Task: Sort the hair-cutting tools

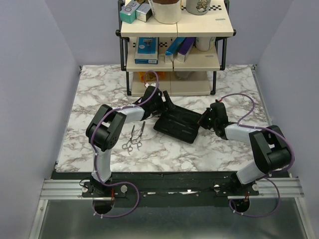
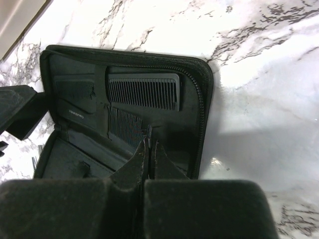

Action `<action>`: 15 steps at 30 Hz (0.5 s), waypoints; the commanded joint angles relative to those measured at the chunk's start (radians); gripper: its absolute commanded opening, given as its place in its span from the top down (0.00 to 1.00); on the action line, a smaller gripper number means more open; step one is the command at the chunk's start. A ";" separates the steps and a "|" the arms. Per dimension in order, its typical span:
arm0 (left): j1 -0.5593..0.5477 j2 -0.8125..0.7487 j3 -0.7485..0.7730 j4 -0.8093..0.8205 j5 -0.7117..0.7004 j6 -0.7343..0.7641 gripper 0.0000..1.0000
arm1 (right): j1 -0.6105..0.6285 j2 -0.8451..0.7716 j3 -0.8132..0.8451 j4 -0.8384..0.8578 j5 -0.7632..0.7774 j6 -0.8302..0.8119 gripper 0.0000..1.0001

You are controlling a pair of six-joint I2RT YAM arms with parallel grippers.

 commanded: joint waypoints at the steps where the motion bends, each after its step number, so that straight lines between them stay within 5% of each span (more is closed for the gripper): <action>1: -0.022 -0.019 -0.010 -0.074 0.030 -0.008 0.08 | 0.031 0.065 0.000 0.006 0.031 -0.005 0.99; 7: -0.022 -0.011 -0.002 -0.071 0.032 -0.016 0.08 | 0.042 0.082 0.022 -0.018 0.047 -0.024 0.98; 11: -0.020 -0.014 -0.010 -0.068 0.032 -0.014 0.08 | 0.042 0.050 0.019 -0.060 0.087 -0.051 0.58; 15: -0.022 -0.016 -0.011 -0.068 0.030 -0.013 0.08 | 0.042 0.005 0.029 -0.115 0.112 -0.087 0.41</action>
